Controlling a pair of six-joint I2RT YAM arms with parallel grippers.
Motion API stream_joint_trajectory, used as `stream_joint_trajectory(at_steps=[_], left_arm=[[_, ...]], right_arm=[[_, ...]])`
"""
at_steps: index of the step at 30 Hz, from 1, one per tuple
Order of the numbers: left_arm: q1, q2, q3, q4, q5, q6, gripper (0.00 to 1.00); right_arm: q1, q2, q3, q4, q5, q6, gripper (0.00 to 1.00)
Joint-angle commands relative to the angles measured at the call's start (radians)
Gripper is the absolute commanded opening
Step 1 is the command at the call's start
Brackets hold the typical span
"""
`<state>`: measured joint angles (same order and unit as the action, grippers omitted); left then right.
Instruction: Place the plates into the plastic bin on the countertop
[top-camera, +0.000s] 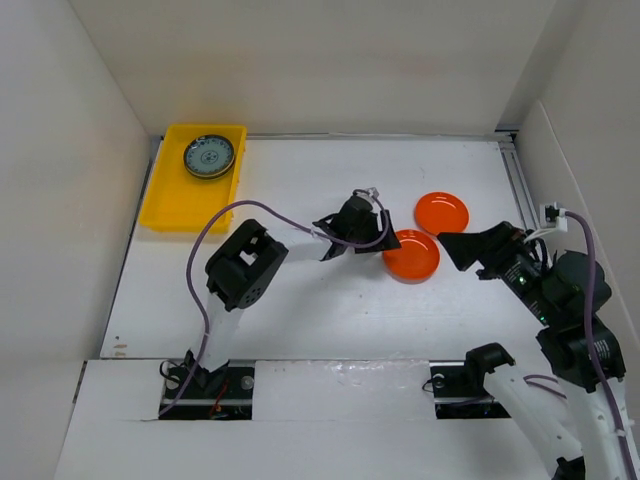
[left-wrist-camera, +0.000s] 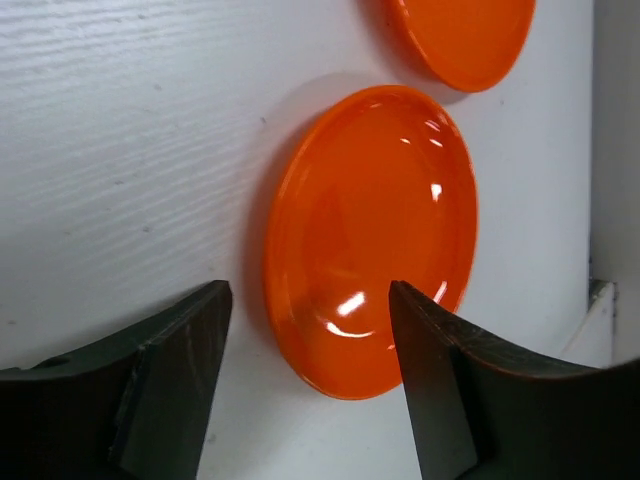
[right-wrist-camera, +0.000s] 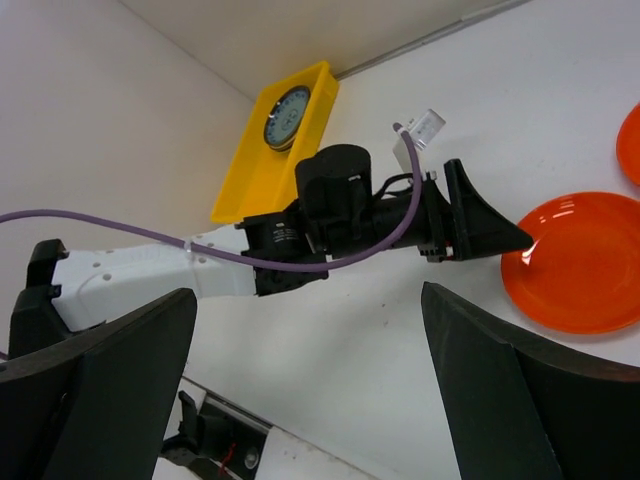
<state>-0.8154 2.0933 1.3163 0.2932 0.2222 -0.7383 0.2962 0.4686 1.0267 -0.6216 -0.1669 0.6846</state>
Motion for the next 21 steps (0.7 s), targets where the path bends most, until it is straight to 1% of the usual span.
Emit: stream_joint_trajectory(at_steps=[1, 4, 5, 7, 9, 10, 12, 13, 14, 18, 21], left_arm=[[0.018, 0.037, 0.008, -0.025, -0.007, -0.024, 0.6], [0.027, 0.06, 0.033, -0.037, -0.007, -0.033, 0.49], [0.027, 0.077, 0.034, -0.037, 0.009, -0.033, 0.41], [0.036, 0.086, 0.044, -0.028, 0.029, -0.044, 0.34], [0.045, 0.111, 0.044, -0.019, 0.043, -0.044, 0.3], [0.045, 0.111, 0.044, -0.019, 0.054, -0.044, 0.26], [0.045, 0.111, 0.044, -0.019, 0.054, -0.044, 0.22], [0.045, 0.111, 0.053, -0.019, 0.065, -0.044, 0.17], [0.045, 0.111, 0.054, -0.019, 0.065, -0.044, 0.0], [0.084, 0.067, 0.064, -0.066, 0.065, -0.044, 0.0], [0.169, -0.041, 0.02, -0.104, 0.055, -0.035, 0.0]], right_arm=[[0.001, -0.001, -0.054, 0.097, 0.035, 0.053, 1.0], [0.001, 0.008, -0.103, 0.147, 0.035, 0.102, 1.0], [0.001, 0.008, -0.114, 0.16, 0.044, 0.125, 1.0], [0.001, 0.018, -0.128, 0.189, 0.044, 0.144, 1.0], [0.001, 0.027, -0.137, 0.201, 0.035, 0.153, 1.0], [0.001, 0.027, -0.137, 0.201, 0.026, 0.153, 1.0], [0.001, 0.036, -0.137, 0.201, 0.026, 0.153, 1.0], [0.001, 0.036, -0.137, 0.201, 0.026, 0.153, 1.0], [0.001, 0.036, -0.137, 0.201, 0.026, 0.153, 1.0], [0.001, 0.036, -0.137, 0.201, 0.044, 0.153, 1.0], [0.001, 0.036, -0.137, 0.192, 0.053, 0.153, 1.0]])
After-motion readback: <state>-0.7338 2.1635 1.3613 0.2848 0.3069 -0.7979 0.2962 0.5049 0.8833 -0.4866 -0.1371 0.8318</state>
